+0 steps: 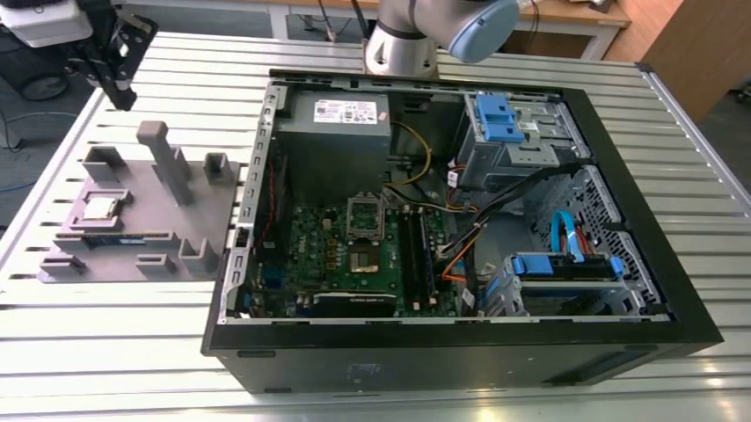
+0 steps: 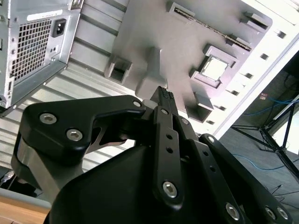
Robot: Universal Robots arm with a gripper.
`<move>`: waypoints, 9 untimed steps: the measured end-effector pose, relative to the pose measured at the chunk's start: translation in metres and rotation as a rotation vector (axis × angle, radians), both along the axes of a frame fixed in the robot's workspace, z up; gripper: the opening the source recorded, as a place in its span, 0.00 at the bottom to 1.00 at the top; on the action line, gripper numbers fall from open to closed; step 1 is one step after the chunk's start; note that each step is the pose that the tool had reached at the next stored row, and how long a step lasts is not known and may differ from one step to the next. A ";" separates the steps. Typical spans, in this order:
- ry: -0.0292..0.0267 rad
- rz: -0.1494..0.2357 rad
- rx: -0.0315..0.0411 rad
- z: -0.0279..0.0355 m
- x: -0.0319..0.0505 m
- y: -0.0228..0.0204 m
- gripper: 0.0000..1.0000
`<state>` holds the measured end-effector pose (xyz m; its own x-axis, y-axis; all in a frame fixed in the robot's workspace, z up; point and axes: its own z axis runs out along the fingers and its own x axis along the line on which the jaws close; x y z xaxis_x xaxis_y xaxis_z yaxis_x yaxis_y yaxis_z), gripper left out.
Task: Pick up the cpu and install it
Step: 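Reach for the cpu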
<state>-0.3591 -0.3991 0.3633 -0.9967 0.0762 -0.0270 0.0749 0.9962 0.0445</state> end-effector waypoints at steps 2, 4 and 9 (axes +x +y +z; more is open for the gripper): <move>-0.0001 0.000 0.0000 -0.0023 -0.0062 -0.0001 0.11; 0.0001 0.000 0.0000 -0.0044 -0.0119 -0.0002 0.11; 0.0002 0.000 0.0000 -0.0105 -0.0254 -0.0007 0.11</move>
